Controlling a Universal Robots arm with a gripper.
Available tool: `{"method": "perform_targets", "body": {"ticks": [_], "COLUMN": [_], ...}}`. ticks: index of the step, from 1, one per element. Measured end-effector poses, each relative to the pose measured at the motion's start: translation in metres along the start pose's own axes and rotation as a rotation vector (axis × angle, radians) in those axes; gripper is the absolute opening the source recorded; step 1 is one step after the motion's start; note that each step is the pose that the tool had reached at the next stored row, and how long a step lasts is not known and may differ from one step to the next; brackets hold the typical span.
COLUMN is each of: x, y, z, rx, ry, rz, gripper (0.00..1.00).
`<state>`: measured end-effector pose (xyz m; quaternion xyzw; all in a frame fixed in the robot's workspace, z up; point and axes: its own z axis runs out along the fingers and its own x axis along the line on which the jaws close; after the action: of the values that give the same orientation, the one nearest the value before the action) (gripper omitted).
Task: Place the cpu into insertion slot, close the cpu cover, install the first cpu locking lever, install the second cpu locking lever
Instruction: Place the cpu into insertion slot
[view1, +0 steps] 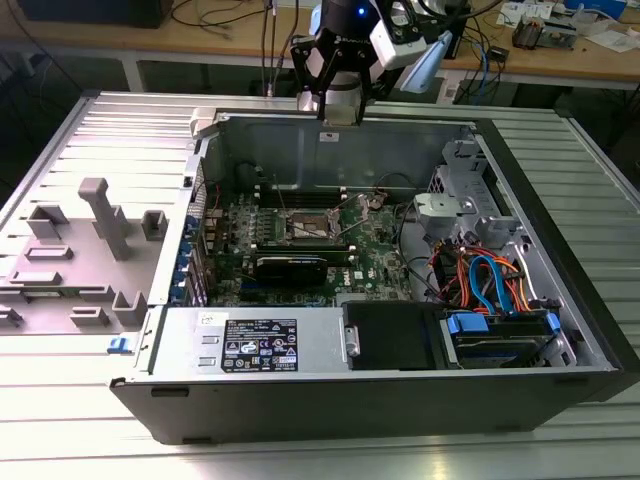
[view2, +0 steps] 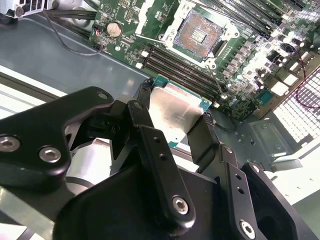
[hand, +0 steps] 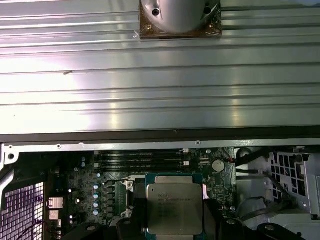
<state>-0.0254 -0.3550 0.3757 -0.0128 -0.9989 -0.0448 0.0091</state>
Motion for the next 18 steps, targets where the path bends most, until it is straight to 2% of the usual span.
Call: {"method": "perform_targets", "body": {"ticks": [18], "x": [-0.0001], "y": [-0.0062], "z": [-0.0004], "rx": [0.0044], "ry": [-0.0001], "rz": [0.0], "gripper": [0.54]}}
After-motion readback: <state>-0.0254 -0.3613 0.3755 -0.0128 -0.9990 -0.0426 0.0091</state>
